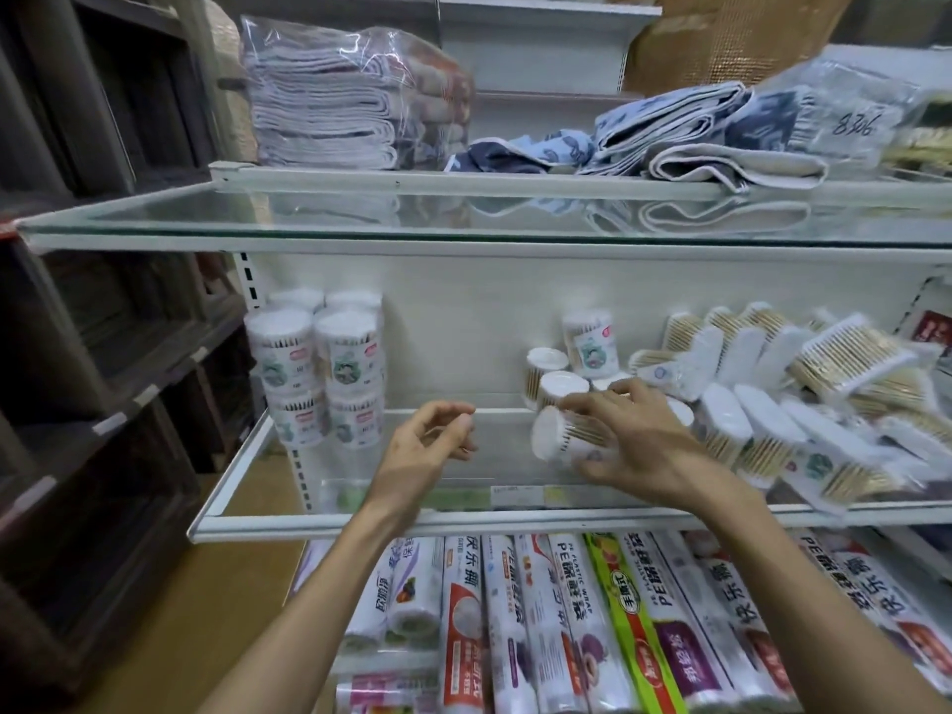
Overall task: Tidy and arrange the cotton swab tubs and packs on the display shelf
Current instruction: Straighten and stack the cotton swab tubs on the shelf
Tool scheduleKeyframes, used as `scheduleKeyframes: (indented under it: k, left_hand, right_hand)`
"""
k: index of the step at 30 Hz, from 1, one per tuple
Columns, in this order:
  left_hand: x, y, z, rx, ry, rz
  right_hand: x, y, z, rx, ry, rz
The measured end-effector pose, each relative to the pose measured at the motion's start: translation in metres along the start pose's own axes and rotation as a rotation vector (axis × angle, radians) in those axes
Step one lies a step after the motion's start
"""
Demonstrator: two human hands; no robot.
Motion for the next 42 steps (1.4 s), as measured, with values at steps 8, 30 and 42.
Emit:
scheduleKeyframes:
  k: [8, 30, 42]
  left_hand:
    - [-0.006, -0.005, 0.002, 0.133, -0.008, -0.055]
    - [0.004, 0.004, 0.0, 0.037, -0.227, -0.132]
    - [-0.007, -0.001, 0.001, 0.019, -0.344, -0.179]
  right_hand:
    - [0.063, 0.009, 0.027, 0.051, 0.989, 0.273]
    - [-0.019, 0.098, 0.003, -0.214, 0.294, 0.443]
    - [0.033, 0.067, -0.015, -0.317, 1.516, 0.529]
Point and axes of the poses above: each hand's wrist, its own y-axis towards the middle knuckle, its own z-axis out of the palm, x = y × z, the point moved 1 cm from there along y, towards the middle knuckle, and after that the axes turned 8 degrees about -x, right-handed, at the moved point
